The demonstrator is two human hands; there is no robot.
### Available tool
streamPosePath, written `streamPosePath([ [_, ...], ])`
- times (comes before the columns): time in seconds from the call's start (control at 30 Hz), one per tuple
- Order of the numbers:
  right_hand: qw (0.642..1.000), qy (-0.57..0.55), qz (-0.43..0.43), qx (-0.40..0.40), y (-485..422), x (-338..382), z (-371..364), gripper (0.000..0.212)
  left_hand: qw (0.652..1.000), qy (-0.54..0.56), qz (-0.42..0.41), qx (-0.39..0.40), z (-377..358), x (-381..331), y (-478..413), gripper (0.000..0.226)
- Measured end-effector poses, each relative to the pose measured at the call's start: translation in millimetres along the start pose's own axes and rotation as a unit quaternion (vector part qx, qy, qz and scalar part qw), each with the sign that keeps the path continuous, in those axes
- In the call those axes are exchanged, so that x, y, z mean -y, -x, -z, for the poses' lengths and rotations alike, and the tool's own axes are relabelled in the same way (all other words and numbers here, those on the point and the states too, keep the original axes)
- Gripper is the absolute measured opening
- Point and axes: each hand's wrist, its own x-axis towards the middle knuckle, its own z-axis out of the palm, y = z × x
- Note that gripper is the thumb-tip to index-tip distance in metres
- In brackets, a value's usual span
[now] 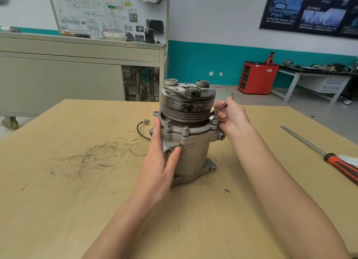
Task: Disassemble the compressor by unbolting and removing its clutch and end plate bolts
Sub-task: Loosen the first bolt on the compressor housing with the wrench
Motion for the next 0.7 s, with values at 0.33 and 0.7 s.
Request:
streamPosePath([
  [0.33,0.993,-0.083,0.076,-0.046,15,4,-10,0.047,1.0,0.018,0.006,0.001,-2,-1,1,0.07],
  [0.7,0.754,0.212,0.618,0.067,54,5,-24,0.035,1.0,-0.006,0.013,-0.009,-1,-2,3,0.071],
])
